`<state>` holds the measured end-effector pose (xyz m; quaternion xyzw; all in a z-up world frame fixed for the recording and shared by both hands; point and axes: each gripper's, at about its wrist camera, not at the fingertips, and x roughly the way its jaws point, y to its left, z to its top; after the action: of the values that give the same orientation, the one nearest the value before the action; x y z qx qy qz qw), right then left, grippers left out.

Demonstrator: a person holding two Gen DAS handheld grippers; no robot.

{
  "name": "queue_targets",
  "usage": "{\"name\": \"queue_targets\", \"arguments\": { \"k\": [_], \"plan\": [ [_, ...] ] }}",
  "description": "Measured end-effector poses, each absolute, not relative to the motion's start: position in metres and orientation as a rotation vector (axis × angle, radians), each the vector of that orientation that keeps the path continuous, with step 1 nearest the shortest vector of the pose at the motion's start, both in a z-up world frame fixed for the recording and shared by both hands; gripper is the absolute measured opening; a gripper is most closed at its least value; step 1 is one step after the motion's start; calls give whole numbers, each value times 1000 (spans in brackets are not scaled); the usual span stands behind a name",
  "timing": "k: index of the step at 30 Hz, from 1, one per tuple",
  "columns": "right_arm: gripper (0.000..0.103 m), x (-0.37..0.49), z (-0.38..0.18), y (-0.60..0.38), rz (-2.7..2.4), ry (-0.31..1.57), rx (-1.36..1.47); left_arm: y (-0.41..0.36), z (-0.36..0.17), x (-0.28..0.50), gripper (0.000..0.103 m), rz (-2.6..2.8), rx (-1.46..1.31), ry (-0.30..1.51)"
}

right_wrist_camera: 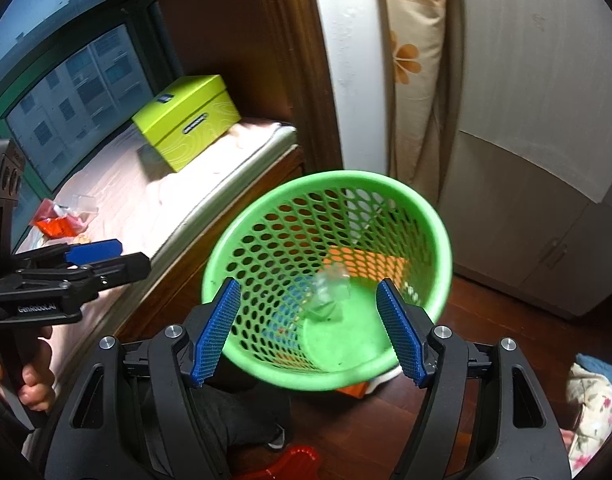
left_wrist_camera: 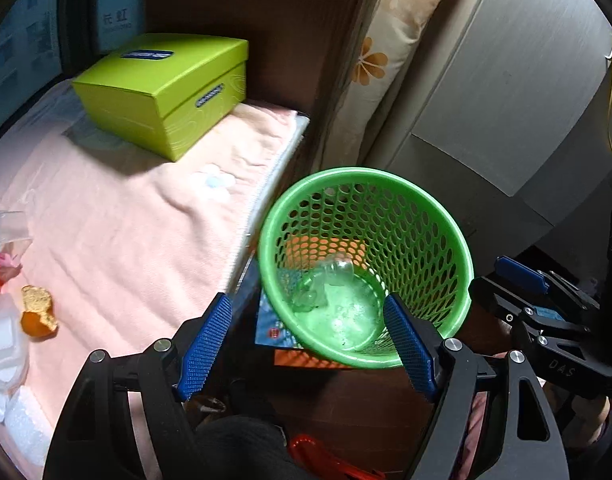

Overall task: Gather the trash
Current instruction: 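Move the right tool back to the bench toward the gold-wrapped orange piece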

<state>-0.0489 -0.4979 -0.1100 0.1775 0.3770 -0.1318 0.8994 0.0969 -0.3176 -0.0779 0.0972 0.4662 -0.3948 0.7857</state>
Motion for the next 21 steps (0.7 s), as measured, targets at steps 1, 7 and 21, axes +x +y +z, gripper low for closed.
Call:
{"name": "queue_targets", "arguments": {
  "k": [1,7,21],
  "plan": [
    [71,-46,-109,-493,-261,781,364,-305,-74,99,76,-827,201,995],
    [77,-27,-101,-457,-193,778,327,-238,-60,115,76,-685,167,961],
    [78,23,-88,-371,-17,788,248,-83,-60,164,69,-334,41,942]
  ]
}}
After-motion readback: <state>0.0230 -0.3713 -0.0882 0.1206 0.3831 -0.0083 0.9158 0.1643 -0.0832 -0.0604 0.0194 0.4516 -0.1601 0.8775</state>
